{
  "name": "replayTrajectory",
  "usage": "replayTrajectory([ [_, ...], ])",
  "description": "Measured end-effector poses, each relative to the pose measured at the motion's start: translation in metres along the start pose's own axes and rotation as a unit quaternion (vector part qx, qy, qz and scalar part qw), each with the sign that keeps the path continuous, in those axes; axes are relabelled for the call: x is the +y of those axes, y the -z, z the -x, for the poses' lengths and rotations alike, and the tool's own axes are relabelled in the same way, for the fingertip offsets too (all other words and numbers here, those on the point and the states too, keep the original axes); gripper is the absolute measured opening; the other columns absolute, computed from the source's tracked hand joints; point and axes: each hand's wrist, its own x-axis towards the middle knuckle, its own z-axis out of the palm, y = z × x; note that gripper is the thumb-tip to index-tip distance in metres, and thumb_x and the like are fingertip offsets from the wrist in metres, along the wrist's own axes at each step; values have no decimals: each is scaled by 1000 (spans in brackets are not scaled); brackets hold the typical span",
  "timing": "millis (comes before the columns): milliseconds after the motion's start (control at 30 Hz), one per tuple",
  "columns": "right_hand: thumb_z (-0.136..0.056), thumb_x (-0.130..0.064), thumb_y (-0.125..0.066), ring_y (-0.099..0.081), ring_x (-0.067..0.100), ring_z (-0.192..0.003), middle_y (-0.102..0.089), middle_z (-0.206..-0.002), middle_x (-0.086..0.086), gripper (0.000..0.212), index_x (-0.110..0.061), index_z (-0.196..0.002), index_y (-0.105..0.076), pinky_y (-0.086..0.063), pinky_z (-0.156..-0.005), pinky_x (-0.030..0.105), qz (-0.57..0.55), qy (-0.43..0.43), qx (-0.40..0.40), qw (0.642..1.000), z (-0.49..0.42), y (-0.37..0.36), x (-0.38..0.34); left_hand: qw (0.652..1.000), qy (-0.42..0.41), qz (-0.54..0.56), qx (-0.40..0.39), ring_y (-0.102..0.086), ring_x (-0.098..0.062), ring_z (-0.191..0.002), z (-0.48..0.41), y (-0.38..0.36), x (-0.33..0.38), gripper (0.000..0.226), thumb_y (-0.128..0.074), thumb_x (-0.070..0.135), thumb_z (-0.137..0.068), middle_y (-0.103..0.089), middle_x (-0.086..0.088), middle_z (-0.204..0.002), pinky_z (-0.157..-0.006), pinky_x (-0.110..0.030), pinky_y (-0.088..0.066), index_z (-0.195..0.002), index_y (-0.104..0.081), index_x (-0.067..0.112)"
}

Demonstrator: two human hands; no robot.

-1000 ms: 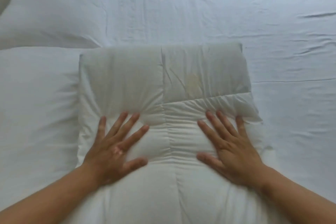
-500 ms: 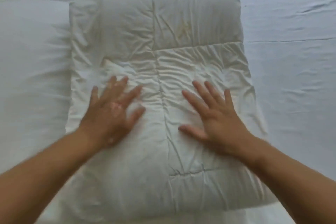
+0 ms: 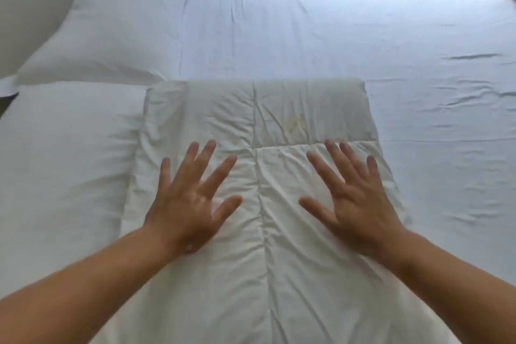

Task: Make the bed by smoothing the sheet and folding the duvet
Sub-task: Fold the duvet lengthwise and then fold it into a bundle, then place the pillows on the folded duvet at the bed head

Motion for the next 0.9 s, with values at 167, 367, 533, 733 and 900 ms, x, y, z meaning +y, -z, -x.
replayTrajectory([
  [167, -82, -86, -11, 13, 19, -154, 9, -168, -9, 85, -46, -156, 1, 5, -120, 62, 40, -62, -33, 997, -174, 13, 27, 993, 108, -28, -28, 19, -19, -152, -172, 32, -32, 68, -11, 74, -92, 17, 10, -165, -119, -61, 5, -153, 7, 50],
  [367, -79, -88, -6, 7, 13, -155, 1, -168, -13, 87, -49, -156, -1, 6, -121, 59, 3, -92, -70, 993, -211, -52, 63, 990, 122, -34, -57, 14, -22, -153, -203, -50, -65, 74, 2, 84, -81, 14, 14, -165, -118, -62, 6, -149, 12, 56],
  [533, -81, -84, -9, 3, 12, -154, -4, -167, -14, 82, -50, -155, -4, 2, -123, 55, -25, -92, -11, 995, -225, -116, 80, 992, 130, -2, 3, 11, -19, -153, -223, -115, -82, 72, 1, 83, -80, 9, 17, -165, -119, -59, 4, -147, 8, 59],
  [733, -83, -80, -12, -1, 12, -154, -9, -167, -14, 79, -49, -155, -8, 2, -123, 52, -40, -99, 33, 994, -229, -128, 83, 991, 120, 30, 47, 6, -20, -153, -231, -126, -89, 74, -5, 83, -80, 2, 15, -165, -121, -57, 3, -150, -2, 57],
  [900, -83, -82, -9, 0, 13, -154, -7, -167, -13, 79, -49, -155, -4, 0, -123, 54, -25, -102, 23, 994, -223, -119, 76, 991, 133, 12, 29, 10, -20, -153, -225, -115, -83, 75, -3, 85, -79, 9, 17, -164, -120, -58, 6, -148, 4, 58],
])
